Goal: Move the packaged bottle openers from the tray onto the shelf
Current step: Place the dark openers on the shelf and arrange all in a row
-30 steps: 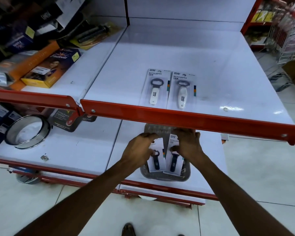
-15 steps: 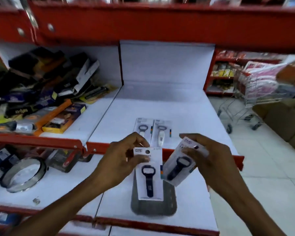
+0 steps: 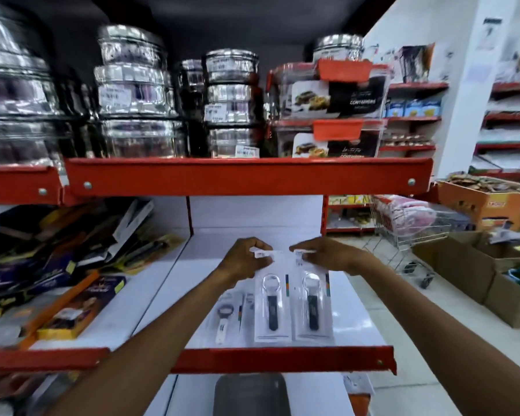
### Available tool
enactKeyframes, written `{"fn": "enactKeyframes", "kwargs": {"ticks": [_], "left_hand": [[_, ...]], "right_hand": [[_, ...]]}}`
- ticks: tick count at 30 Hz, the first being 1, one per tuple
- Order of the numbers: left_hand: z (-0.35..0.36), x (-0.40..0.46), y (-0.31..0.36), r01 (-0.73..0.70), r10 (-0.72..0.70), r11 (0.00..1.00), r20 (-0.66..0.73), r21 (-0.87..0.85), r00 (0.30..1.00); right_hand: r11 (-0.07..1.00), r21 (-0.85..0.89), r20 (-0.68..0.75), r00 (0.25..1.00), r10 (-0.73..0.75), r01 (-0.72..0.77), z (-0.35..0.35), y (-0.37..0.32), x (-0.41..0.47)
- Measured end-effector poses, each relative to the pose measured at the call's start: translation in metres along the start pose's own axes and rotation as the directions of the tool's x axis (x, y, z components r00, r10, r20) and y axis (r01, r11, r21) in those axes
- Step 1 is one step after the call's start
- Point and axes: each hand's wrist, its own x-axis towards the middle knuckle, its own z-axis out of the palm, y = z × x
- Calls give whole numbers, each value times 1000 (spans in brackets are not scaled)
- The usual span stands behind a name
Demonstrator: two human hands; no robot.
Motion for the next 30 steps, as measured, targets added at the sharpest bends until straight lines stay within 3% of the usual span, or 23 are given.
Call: {"fn": "enactKeyframes", "kwargs": {"ticks": [4,8,11,15,19,23,30], "left_hand": [[23,20,-28,71,-72,997,17,33,997],[38,29,-44,-14,20,959,-21,284,1000],[43,24,-52,-91,85,915,32,392,996],[38,10,-44,-179,89,849,199,497,976],[27,-3,-36,-252,-29,761,419,598,908],[32,-11,-50,-231,-154,757,511,612,846],[38,-15,-48,-223,-123,773,486,593,866]], "right_hand": [[994,-78,105,991,84,-75,14,30,25],[969,-242,105,992,65,-38,32,51,30],[962,-271,45,998,41,-27,43,60,22],[980,-199,-152,988,-4,-27,54,62,-1],[962,-262,-174,984,26,-71,77,62,-28],[961,-269,-177,984,19,-67,99,66,-45],[949,-309,-229,973,-15,-58,94,76,-52]]}}
